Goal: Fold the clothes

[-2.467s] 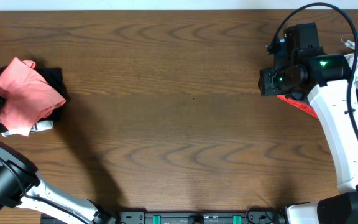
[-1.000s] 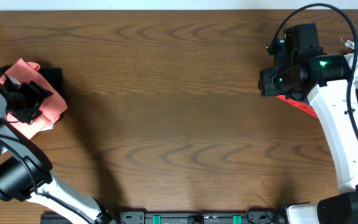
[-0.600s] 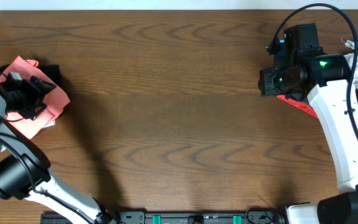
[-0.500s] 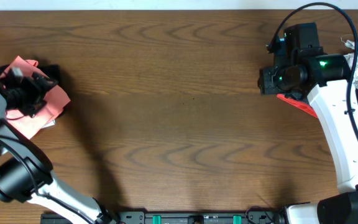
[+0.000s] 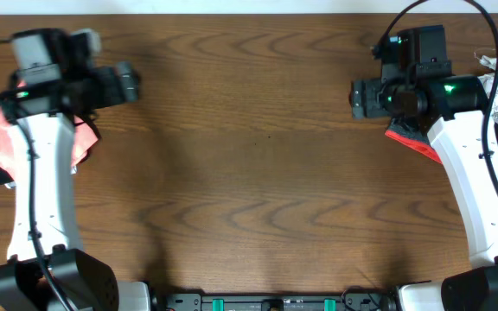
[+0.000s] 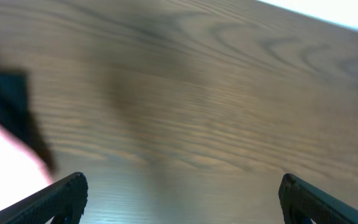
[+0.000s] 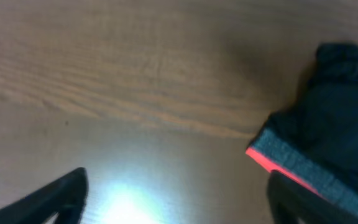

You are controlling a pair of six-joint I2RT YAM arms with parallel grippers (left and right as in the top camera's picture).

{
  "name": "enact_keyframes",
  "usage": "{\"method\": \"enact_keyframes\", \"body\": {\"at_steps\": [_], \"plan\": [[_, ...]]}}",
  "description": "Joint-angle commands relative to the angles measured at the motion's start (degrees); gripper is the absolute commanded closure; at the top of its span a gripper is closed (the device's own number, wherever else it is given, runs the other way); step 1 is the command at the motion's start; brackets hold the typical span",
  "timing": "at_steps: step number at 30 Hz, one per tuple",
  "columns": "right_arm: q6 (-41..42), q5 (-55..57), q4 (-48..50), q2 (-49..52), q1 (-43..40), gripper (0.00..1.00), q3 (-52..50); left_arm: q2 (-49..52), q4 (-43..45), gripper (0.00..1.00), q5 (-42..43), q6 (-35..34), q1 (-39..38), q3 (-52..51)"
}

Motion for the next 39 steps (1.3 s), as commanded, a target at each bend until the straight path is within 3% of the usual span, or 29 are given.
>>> {"method": "enact_keyframes", "body": {"at_steps": [1, 5, 11, 14, 18, 26, 29, 30, 34, 39], "plan": [[-0.94, 0.57, 2.19, 0.33, -0.17, 0.01, -0.04, -0.15, -0.94, 0.02, -3.41, 1.16, -4.02, 0.00], [-2.99, 0.57, 2.73, 1.97, -0.17, 0.01, -0.04, -0.15, -0.24, 0.02, -3.96, 1.33, -6.75, 0.00], [1.84, 1.66, -2.40, 1.88, -0.15, 0.20, -0.04, -0.74, -9.51, 0.02, -6.01, -0.15, -7.10, 0.00], [3.48, 1.66, -3.87, -0.98, -0.15, 0.21, -0.17, -3.32, -13.70, 0.02, -7.72, -0.15, -7.78, -0.11], [4.00, 1.64, -3.93, -7.41, -0.15, 0.20, -2.56, -11.56, -12.85, 0.02, -8.44, -0.37, -9.38, -2.54], [6.49, 1.68, 3.30, -32.41, 0.07, 0.18, -23.63, -37.42, -7.19, 0.02, -13.90, -2.27, -12.83, -17.94], [6.49, 1.73, 5.18, -44.33, 0.04, 0.01, -32.24, -49.35, -5.38, 0.02, -13.92, -3.80, -12.96, -26.38], [6.49, 1.99, 5.33, -48.09, 0.04, 0.01, -34.49, -52.43, -5.22, 0.02, -13.92, -3.80, -12.96, -28.55], [6.49, 1.84, 5.14, -59.23, 0.04, 0.01, -40.41, -61.11, -5.60, 0.02, -13.90, -3.80, -12.96, -33.79], [6.49, 1.86, -2.32, -66.84, 0.04, 0.01, -42.25, -65.26, -12.92, 0.02, -13.90, -3.80, -12.96, -34.32]]}}
